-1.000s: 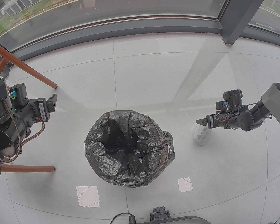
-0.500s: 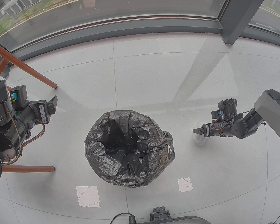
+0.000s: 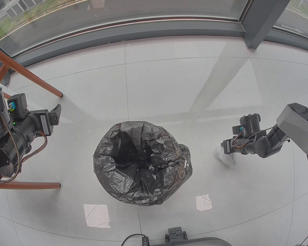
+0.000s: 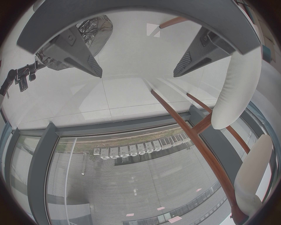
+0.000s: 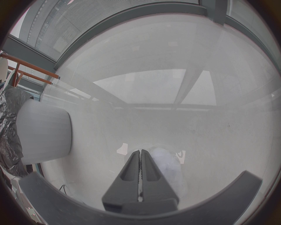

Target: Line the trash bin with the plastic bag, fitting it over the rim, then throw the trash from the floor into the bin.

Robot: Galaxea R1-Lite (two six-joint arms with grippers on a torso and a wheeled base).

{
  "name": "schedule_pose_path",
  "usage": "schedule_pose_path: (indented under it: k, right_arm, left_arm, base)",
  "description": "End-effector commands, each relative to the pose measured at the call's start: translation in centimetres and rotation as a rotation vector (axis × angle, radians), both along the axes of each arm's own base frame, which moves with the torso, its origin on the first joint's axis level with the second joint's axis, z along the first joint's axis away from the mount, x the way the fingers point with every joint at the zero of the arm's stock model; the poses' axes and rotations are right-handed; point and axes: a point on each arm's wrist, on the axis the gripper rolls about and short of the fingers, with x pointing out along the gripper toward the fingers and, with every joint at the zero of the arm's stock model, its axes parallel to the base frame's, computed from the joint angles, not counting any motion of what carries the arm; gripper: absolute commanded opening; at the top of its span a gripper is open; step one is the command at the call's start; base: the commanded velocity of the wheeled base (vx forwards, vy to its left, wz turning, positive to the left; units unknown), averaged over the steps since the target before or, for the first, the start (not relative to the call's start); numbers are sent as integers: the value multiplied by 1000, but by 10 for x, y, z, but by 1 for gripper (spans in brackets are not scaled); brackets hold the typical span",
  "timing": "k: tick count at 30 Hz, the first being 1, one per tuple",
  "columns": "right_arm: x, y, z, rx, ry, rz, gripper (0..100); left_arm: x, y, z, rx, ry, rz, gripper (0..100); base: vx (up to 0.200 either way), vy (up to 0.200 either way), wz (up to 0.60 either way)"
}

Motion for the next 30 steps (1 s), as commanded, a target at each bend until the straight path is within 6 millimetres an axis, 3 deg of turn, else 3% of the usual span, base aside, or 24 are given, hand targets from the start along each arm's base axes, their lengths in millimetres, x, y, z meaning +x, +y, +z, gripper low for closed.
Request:
schedule_pose_path:
  k: [1,2,7,11,13,15,16,22,30]
  right_arm:
    - [-4,-4,5,2,-2,-8,0]
    - [-11,-18,34,10,-44,-36,0]
    - [-22,-42,95,56,-158,-37,0]
    - [-40,-50,130,57,-220,-40,0]
    - [-55,-49,135,54,-207,-34,0]
    - [-68,-48,133,48,-181,-31,0]
    - [-76,-45,128,44,-158,-25,100]
    - [-114,-30,92,24,-41,-8,100]
    - [-119,-18,28,-16,-26,4,100]
  left_arm:
    - [-5,1,3,-4,-12,0,100]
    - [-10,3,2,-4,-12,-1,100]
    - [-19,5,-2,-2,-6,-9,100]
    - [-22,6,-1,-5,-13,-10,100]
    - [-25,7,1,-7,-21,-13,100]
    - [-25,7,2,-7,-22,-12,100]
    - [-25,7,2,-8,-24,-13,100]
    - [-27,7,4,-8,-29,-10,100]
    - [-30,6,3,-7,-28,-12,100]
  base:
    - [0,0,0]
    - [0,0,0]
    - [0,0,0]
    - [0,0,0]
    - [0,0,0]
    - [0,0,0]
    - [0,0,0]
    - [0,0,0]
    - [0,0,0]
